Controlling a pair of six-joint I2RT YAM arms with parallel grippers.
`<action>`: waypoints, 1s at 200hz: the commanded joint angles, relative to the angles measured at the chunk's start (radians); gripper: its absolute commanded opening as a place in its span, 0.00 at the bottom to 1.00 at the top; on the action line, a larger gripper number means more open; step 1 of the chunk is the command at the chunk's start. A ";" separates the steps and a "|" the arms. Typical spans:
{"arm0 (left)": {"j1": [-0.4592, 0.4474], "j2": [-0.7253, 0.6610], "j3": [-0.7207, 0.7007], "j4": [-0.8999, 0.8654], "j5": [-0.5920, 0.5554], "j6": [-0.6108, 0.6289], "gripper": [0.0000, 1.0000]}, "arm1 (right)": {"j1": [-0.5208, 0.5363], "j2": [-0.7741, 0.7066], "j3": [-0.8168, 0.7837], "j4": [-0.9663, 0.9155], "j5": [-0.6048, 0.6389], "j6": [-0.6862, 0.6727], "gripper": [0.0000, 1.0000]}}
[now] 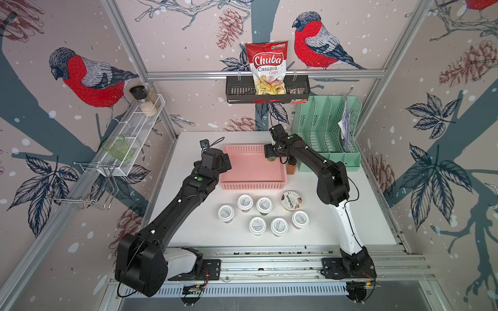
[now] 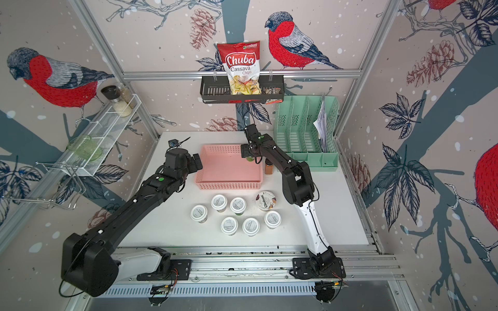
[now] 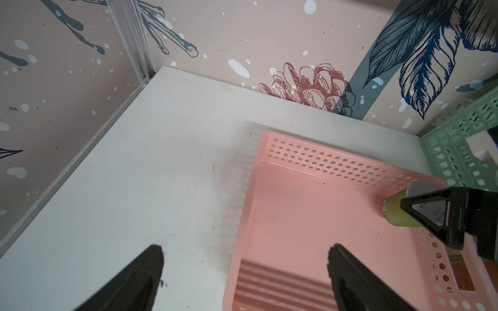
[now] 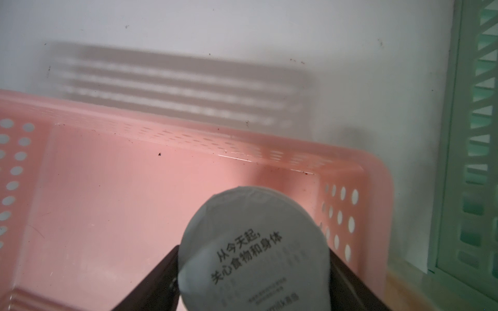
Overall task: Put the yogurt in the basket
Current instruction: Place the yogurt in the basket.
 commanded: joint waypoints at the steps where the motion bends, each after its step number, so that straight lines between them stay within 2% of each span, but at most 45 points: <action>1: 0.000 0.001 0.007 0.010 -0.012 0.012 0.98 | -0.002 0.016 0.022 -0.025 0.022 -0.017 0.78; 105: 0.000 -0.012 0.008 0.001 -0.012 0.028 0.98 | -0.006 0.046 0.055 -0.034 0.070 -0.035 0.83; 149: 0.000 -0.017 0.007 0.002 -0.012 0.031 0.98 | -0.002 0.034 0.136 -0.081 0.083 -0.040 0.85; 177: 0.000 -0.017 0.008 0.000 -0.007 0.034 0.98 | 0.012 -0.020 0.185 -0.123 0.090 -0.040 0.86; 200: 0.000 -0.004 0.037 -0.016 0.007 0.032 0.98 | 0.026 -0.130 0.126 -0.179 0.103 -0.022 0.86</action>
